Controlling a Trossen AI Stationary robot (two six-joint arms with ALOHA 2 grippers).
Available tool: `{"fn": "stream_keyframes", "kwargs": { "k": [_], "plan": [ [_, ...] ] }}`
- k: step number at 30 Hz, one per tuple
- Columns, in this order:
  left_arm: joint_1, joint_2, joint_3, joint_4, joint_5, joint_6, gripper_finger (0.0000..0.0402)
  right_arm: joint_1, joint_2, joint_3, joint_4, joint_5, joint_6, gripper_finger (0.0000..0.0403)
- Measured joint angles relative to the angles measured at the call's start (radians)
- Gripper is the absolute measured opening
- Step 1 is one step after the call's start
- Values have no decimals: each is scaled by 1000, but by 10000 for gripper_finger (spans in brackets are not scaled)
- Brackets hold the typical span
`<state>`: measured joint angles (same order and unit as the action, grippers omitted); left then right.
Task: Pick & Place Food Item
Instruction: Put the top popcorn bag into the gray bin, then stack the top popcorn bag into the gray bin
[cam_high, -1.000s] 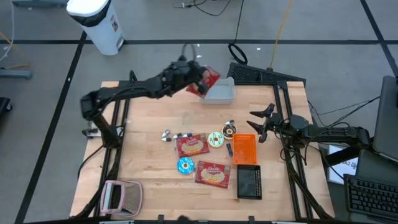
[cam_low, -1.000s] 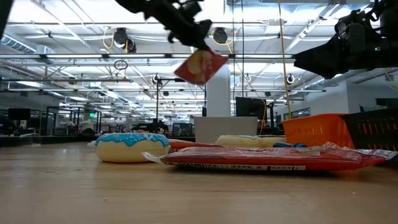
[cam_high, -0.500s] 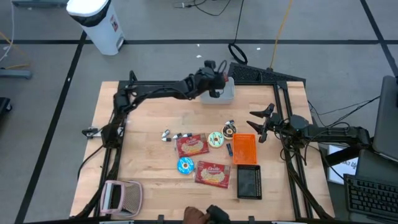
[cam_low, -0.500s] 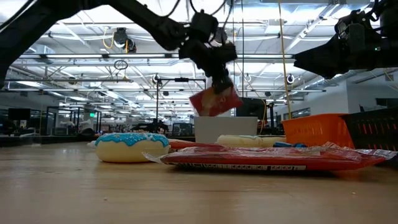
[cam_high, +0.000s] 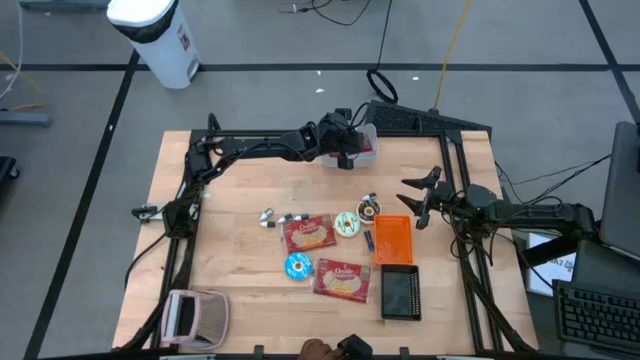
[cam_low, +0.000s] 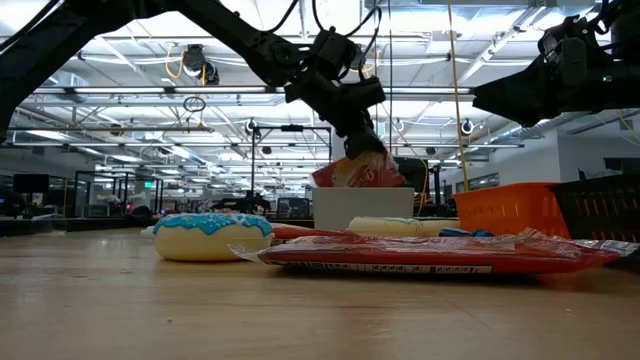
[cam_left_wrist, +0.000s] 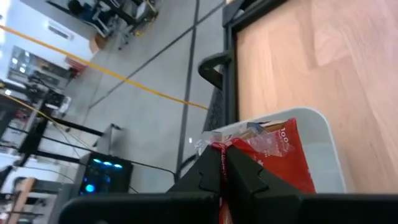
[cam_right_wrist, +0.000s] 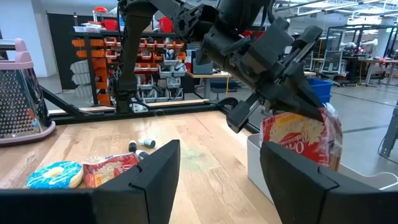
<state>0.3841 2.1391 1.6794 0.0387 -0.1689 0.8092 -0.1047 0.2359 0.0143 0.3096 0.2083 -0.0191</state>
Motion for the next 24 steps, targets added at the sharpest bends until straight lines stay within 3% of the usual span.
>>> {"fn": "stream_keyframes", "kwargs": {
  "k": [13,24],
  "plan": [
    [-24,-1,0,9,-49,0,115,0,0,0,0,0,0,210],
    [-41,-1,0,44,-214,8,193,0,0,0,0,0,0,210]
  ]
}}
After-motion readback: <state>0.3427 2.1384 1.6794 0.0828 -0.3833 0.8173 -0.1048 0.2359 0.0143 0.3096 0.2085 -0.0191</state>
